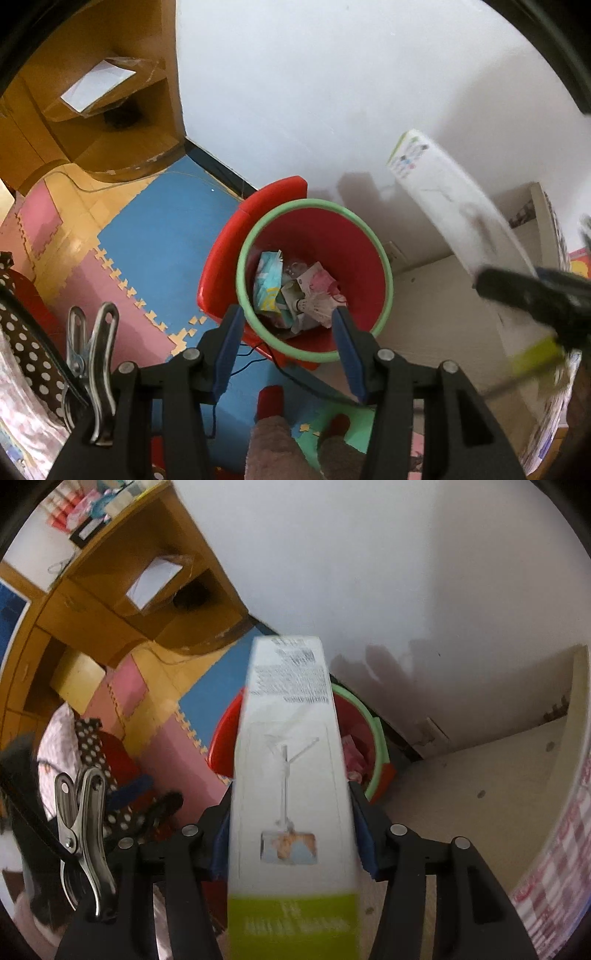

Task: Collect trash
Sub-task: 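Open the left gripper over the bucket while the right drops the box in, then move both grippers back over the trash pile on the bed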

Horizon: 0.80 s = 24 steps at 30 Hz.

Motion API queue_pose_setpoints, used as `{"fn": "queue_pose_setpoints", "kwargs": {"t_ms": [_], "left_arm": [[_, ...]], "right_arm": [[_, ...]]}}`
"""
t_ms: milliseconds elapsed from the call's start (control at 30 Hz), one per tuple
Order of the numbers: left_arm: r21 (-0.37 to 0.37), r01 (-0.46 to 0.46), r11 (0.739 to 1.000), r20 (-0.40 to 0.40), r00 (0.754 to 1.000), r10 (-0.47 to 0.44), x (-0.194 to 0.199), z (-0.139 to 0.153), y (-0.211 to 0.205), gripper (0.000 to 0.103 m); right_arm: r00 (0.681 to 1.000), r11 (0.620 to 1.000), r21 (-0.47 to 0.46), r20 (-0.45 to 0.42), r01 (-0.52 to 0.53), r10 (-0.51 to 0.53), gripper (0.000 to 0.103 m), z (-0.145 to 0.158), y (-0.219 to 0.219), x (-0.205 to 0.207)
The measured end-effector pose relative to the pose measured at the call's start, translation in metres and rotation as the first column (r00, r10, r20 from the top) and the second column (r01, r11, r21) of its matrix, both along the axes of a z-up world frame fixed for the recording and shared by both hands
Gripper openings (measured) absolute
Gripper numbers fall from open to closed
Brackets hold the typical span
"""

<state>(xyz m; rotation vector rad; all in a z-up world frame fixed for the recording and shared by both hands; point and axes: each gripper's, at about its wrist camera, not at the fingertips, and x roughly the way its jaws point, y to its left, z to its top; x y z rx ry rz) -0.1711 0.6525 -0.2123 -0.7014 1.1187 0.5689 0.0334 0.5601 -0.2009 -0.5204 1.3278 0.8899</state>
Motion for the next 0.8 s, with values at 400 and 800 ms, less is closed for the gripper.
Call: {"fn": "queue_pose_setpoints", "kwargs": {"t_ms": [400,800], "left_arm": [[0.020,0.018,1.000,0.011,1.000,-0.019,-0.006,0.022,-0.009,0.052],[0.046,0.081,0.996,0.041,0.996,-0.083,-0.001,0.058,-0.021,0.052]], "right_arm": [[0.999,0.995,0.104,0.049,-0.006,0.001,0.066,0.037,-0.020,-0.016],[0.992,0.971,0.237,0.114,0.024,-0.052,0.066,0.092,-0.079,-0.058]]}}
